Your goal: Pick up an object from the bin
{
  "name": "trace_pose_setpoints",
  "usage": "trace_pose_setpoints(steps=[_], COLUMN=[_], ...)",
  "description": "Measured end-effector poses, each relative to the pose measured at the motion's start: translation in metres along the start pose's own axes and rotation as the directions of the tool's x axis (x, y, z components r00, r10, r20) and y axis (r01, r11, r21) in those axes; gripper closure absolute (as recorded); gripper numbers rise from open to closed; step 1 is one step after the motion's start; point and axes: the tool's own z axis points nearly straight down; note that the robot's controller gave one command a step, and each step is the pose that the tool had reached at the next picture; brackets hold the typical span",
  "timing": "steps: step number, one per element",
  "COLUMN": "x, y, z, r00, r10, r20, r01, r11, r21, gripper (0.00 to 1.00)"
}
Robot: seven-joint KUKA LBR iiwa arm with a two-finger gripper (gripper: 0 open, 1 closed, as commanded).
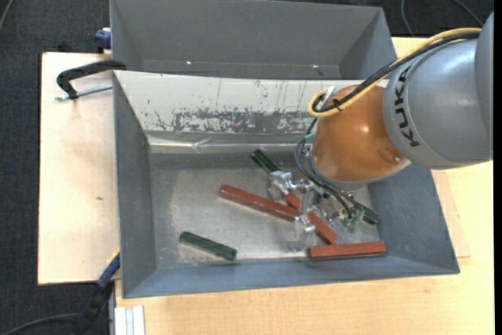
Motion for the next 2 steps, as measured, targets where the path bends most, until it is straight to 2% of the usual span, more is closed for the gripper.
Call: trace_pose_setpoints(steps=[1,2], x=[0.000,0.002], y=[0.000,0.013], z=[0.000,-0.150], r00=[1.000,1.000], r10=[0.000,-0.006], r20=[-0.001,0.010], r01=[0.000,0.006], r11=[1.000,1.000], r21=[-0.001,0.002], gripper=[1.00,1.00])
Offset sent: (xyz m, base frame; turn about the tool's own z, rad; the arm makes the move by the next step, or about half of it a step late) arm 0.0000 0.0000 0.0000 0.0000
